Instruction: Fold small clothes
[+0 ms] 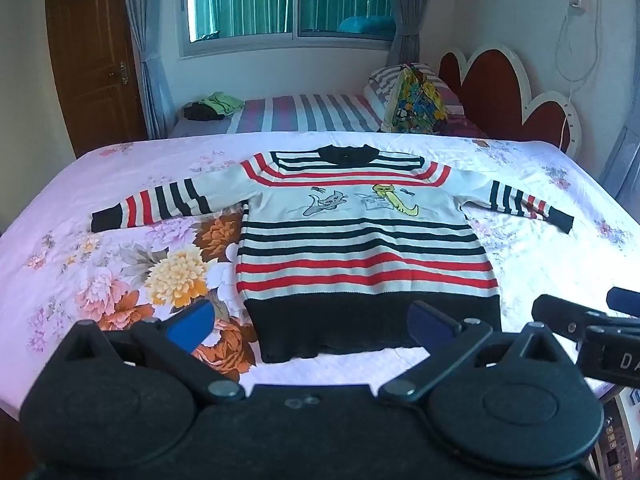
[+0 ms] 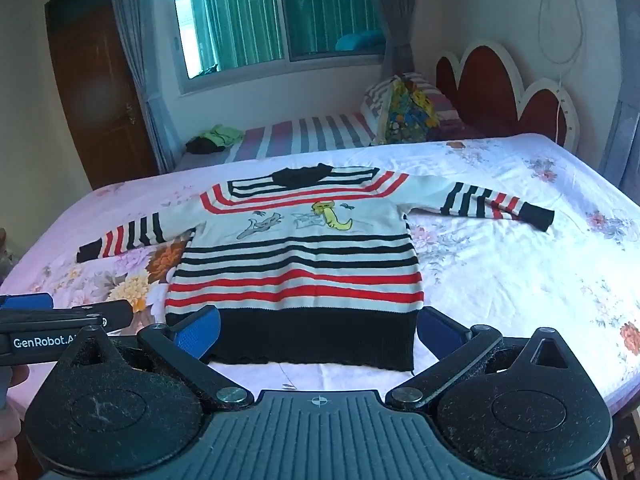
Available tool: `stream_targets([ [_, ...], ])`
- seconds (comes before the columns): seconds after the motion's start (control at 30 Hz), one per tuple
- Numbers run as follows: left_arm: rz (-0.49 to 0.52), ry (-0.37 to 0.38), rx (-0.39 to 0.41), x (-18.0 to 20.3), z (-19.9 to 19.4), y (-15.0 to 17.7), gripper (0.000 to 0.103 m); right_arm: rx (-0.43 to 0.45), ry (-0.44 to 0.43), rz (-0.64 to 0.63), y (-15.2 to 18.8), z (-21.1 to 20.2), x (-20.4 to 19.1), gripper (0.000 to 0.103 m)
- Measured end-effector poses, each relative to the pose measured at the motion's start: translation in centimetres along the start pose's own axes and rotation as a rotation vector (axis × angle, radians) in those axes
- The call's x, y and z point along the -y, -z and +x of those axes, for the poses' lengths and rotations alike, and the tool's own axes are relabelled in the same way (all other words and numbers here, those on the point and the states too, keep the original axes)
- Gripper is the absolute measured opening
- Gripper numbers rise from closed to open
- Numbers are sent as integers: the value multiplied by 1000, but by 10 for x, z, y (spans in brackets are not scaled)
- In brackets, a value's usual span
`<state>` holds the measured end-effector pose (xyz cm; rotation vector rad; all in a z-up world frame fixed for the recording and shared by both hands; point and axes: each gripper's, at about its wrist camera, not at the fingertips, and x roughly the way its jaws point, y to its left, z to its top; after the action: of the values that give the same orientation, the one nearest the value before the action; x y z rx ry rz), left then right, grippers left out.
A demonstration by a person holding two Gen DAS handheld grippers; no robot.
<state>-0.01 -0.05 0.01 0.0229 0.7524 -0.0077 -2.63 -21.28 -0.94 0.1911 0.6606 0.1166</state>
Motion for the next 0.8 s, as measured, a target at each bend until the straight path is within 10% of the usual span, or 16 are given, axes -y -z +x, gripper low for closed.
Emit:
stream_targets([
  [0.8,5,-11,3,3,4,2,102,7,-2,5,-3,5,5,103],
])
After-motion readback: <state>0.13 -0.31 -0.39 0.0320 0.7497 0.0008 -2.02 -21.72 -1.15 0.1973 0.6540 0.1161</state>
